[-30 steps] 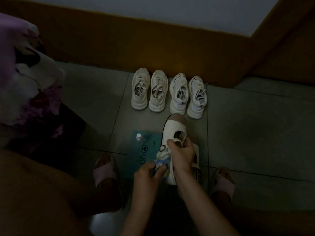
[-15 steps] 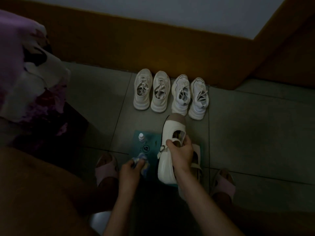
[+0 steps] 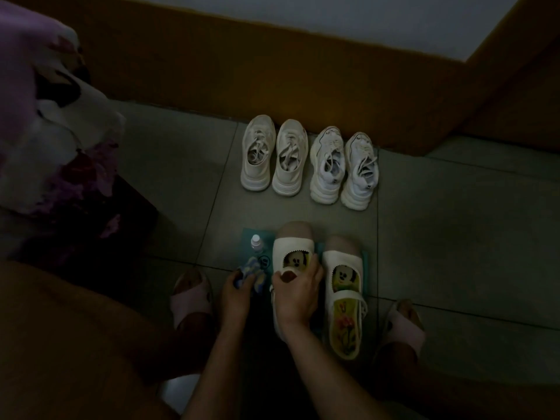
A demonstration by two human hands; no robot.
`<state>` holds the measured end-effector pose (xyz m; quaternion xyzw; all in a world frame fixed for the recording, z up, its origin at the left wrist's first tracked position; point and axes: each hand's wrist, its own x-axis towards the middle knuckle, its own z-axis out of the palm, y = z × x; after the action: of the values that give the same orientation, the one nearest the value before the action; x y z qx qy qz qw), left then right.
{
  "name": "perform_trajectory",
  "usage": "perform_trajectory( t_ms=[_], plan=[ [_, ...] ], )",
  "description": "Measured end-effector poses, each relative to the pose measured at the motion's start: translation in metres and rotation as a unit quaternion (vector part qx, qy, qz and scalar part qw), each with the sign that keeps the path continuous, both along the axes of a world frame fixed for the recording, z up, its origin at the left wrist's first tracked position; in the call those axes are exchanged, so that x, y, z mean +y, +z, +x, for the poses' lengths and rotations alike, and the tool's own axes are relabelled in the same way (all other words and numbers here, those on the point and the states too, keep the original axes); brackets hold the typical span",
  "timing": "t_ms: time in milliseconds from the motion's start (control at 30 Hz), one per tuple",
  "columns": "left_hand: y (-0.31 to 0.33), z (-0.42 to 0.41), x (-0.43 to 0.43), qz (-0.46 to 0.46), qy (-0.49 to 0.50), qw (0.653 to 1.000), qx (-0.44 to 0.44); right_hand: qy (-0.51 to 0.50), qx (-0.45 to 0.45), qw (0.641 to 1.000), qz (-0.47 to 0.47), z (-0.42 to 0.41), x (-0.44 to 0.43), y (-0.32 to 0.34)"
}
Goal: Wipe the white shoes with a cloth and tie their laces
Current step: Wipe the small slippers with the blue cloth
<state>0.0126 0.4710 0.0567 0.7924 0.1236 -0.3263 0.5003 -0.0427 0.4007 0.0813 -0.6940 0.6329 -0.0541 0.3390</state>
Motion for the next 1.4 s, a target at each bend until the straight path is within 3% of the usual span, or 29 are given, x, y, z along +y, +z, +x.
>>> perform_trajectory(
  t_ms=[233, 467, 667, 767, 900, 1067, 1133, 1267, 1400],
  plan=[
    [-0.008, 0.005, 0.002, -0.026, -0.018, 0.999, -0.007, 0.011, 0.05, 0.998, -0.04, -0.002, -0.002, -0.003],
    [-0.001, 0.004, 0.004, -0.012, 0.005, 0.999, -0.043, 0.066, 0.029, 0.997, -0.026, -0.014, -0.006, 0.005],
    [0.006, -0.001, 0.004, 0.01, 0.04, 0.997, -0.063, 0.059, -0.12, 0.991, 0.027, -0.048, -0.02, 0.031],
    [0.003, -0.005, 0.006, 0.016, 0.005, 0.999, -0.049, 0.026, -0.2, 0.977, 0.064, -0.058, -0.031, 0.036],
    [-0.001, -0.008, 0.002, -0.003, -0.044, 0.998, -0.036, 0.003, -0.226, 0.971, 0.083, -0.06, -0.039, 0.045],
    [0.023, -0.001, 0.007, 0.075, 0.031, 0.987, -0.138, 0.0, -0.243, 0.964, 0.111, -0.069, -0.036, 0.049],
    [0.036, -0.006, 0.007, 0.055, -0.003, 0.993, -0.101, 0.004, -0.229, 0.964, 0.133, -0.076, -0.033, 0.049],
    [0.052, -0.035, 0.001, 0.076, -0.213, 0.974, 0.031, 0.015, -0.183, 0.971, 0.155, -0.084, -0.025, 0.045],
    [0.053, -0.049, 0.002, 0.121, -0.248, 0.961, 0.005, 0.016, -0.165, 0.97, 0.179, -0.087, -0.019, 0.049]
  ],
)
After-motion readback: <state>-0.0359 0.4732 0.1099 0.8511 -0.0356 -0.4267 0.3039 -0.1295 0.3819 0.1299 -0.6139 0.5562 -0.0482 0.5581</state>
